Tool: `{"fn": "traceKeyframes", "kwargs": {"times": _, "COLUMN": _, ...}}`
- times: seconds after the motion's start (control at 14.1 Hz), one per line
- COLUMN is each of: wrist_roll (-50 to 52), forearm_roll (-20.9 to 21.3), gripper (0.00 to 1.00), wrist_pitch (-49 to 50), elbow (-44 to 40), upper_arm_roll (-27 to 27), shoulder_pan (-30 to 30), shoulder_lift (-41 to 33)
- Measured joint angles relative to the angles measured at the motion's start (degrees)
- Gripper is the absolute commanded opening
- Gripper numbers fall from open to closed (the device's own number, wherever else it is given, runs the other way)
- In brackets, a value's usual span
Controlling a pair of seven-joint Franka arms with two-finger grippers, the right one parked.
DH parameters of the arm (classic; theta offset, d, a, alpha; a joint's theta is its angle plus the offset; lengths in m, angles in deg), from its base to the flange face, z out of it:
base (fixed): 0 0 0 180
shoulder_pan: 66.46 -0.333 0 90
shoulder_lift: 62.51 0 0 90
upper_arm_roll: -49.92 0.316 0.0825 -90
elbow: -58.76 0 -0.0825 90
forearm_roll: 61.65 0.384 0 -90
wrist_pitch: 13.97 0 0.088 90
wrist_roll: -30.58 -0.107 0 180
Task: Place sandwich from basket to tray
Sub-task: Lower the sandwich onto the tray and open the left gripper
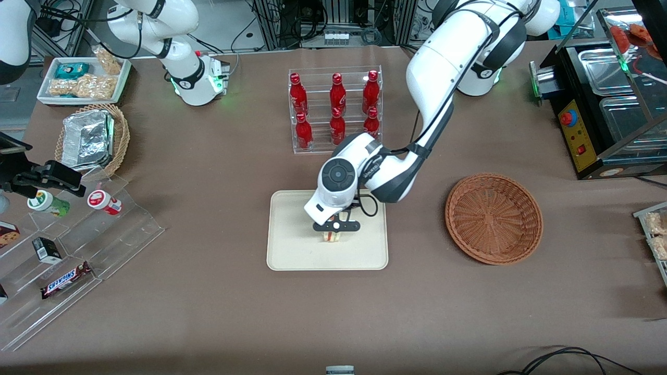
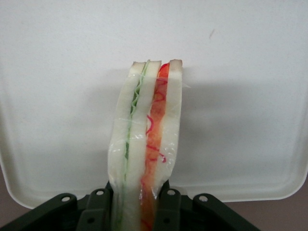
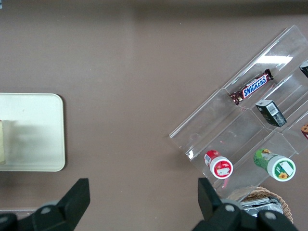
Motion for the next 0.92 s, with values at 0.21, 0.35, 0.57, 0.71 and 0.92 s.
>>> {"fn": "traceKeyframes", "kwargs": {"times": 0.21, "wrist_roll": 0.65, "forearm_roll": 0.00, "gripper": 0.63, "wrist_pitch": -0.25, "elbow": -0.30, "upper_arm_roll": 0.26, "shoulder_pan": 0.16, "shoulder_lift": 0.18}}
{"fn": "traceKeyframes", "kwargs": {"times": 0.35, "wrist_roll": 2.47, "forearm_roll": 0.00, "gripper": 0.83, "wrist_pitch": -0.38, "elbow": -0.69, "upper_arm_roll": 0.60, "shoulder_pan": 0.07, "shoulder_lift": 0.18}}
{"fn": "traceKeyframes", "kwargs": {"times": 0.57, "wrist_roll": 4.13, "forearm_roll": 0.03, "gripper": 1.00, "wrist_pitch": -0.38, "elbow": -1.71, "upper_arm_roll": 1.30, "shoulder_pan": 0.08, "shoulder_lift": 0.17}}
{"fn": "traceKeyframes", "kwargs": {"times": 0.71, "wrist_roll": 4.65, "forearm_roll": 0.03, "gripper": 1.00, "wrist_pitch": 0.53, "elbow": -2.80, "upper_arm_roll": 2.76, "shoulder_pan": 0.01, "shoulder_lift": -0.39}}
{"fn": "traceKeyframes", "kwargs": {"times": 0.92, "wrist_roll": 4.73, "forearm_roll": 0.02, "gripper": 1.00, "wrist_pitch": 8.96, "elbow": -4.40, "upper_arm_roll": 4.27, "shoulder_pan": -1.68, "shoulder_lift": -4.50}}
